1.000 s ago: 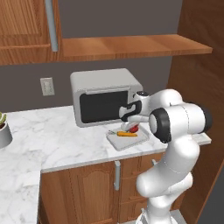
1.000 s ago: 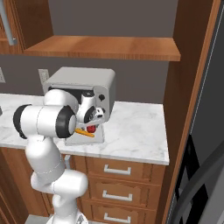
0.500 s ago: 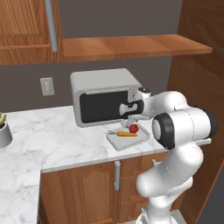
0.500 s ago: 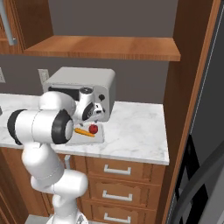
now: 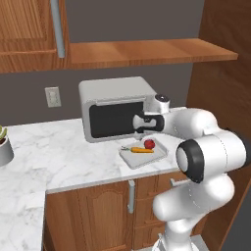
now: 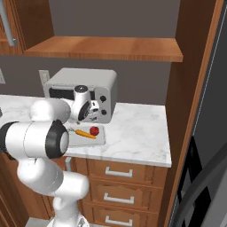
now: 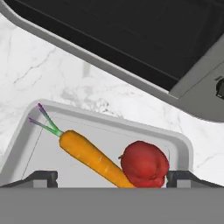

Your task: Take the carrot and bell pepper out of the freezer and place them in the tupperware container on the counter. Then put the tupperware containing the vegetables back in the freezer.

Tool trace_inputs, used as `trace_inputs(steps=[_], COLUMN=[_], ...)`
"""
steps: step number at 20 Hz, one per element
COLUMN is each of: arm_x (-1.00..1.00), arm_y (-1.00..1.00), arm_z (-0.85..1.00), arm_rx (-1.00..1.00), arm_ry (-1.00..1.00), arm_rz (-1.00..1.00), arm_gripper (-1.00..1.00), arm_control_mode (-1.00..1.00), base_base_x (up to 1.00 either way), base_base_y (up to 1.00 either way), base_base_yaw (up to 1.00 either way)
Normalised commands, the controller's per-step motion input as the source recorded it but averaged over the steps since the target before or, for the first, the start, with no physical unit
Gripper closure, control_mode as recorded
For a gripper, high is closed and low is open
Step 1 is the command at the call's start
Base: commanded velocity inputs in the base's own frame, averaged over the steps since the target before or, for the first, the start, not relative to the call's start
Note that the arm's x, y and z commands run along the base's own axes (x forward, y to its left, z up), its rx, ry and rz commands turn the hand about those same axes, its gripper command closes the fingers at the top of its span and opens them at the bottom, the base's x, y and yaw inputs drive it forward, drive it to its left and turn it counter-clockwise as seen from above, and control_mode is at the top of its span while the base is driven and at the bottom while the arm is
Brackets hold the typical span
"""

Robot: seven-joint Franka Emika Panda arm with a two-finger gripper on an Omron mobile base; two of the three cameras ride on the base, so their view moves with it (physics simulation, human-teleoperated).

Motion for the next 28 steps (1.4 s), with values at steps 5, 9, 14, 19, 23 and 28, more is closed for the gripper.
trace_inputs(steps=[5,9,14,19,23,28], arm_x=[-0.42,-0.19,0.0,0.0,0.0,0.0], arm_y=[0.56,0.51,0.36,0.16,0.15,0.04], arm_z=[0.0,0.0,0.0,-0.06,-0.25,-0.4], arm_rx=[-0.03,-0.01,0.0,-0.01,-0.04,-0.03], arm_ry=[0.02,0.03,0.14,0.22,0.07,0.0], arm_rz=[0.0,0.0,0.0,0.0,0.0,0.0], arm_gripper=[-1.0,-1.0,-1.0,-1.0,-1.0,-1.0], arm_control_mode=[-1.0,-1.0,-1.0,-1.0,-1.0,-1.0], base_base_x=[0.0,0.0,0.0,0.0,0.0,0.0], base_base_y=[0.0,0.0,0.0,0.0,0.0,0.0], base_base_yaw=[0.0,0.0,0.0,0.0,0.0,0.0])
